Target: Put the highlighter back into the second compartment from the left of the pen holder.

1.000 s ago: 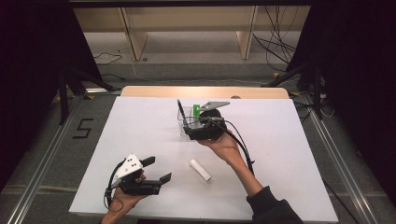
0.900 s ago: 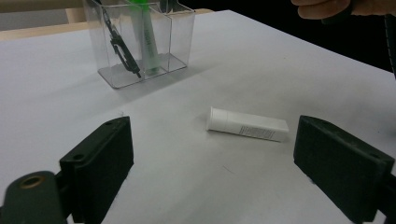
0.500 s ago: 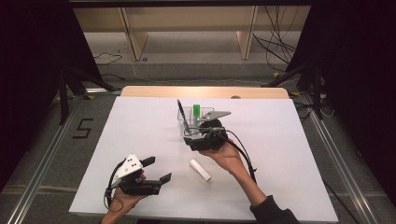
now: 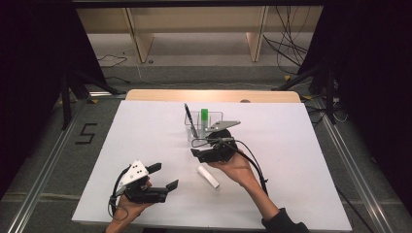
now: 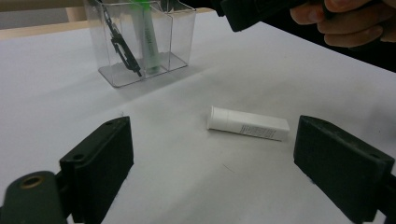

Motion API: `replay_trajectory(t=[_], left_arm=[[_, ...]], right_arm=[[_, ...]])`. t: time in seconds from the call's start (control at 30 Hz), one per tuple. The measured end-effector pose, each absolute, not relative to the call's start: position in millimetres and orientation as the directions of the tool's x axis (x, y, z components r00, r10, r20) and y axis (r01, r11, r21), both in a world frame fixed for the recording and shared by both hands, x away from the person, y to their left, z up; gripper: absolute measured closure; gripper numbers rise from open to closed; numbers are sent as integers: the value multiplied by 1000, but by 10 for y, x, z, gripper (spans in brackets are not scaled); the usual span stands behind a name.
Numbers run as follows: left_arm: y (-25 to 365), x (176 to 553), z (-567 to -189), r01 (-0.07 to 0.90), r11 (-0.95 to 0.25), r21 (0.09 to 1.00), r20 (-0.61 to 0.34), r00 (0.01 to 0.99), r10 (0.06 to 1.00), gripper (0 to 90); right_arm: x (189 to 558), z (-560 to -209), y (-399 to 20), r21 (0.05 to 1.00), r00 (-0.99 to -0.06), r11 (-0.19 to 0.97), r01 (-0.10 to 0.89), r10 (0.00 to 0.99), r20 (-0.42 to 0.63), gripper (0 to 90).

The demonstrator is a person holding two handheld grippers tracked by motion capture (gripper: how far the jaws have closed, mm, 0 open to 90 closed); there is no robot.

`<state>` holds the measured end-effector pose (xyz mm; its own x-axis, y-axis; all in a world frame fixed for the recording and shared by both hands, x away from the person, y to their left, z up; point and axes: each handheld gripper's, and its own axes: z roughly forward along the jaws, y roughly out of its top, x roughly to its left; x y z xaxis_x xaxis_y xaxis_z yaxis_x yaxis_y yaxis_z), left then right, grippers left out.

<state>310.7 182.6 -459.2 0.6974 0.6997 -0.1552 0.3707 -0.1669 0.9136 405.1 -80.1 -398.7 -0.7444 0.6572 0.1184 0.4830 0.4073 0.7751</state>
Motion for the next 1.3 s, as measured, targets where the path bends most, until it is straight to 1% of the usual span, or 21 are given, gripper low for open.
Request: replay_trajectory(t=[0.57,1.0,1.3], left_arm=[[1825,3112,-4599,373,-171,912,-153,697,701,117],[1833,3116,-4597,375,-166,912,-157,693,703,117],[1828,3125,-4598,376,-166,912,-158,693,704,117]], right_arm=[[3868,-4154,-905,751,-751,432,500,648,126,288],[3789,-4320,-981,704,-750,475,527,651,123,288],[3801,-4446,-930,662,-751,513,547,650,118,295]])
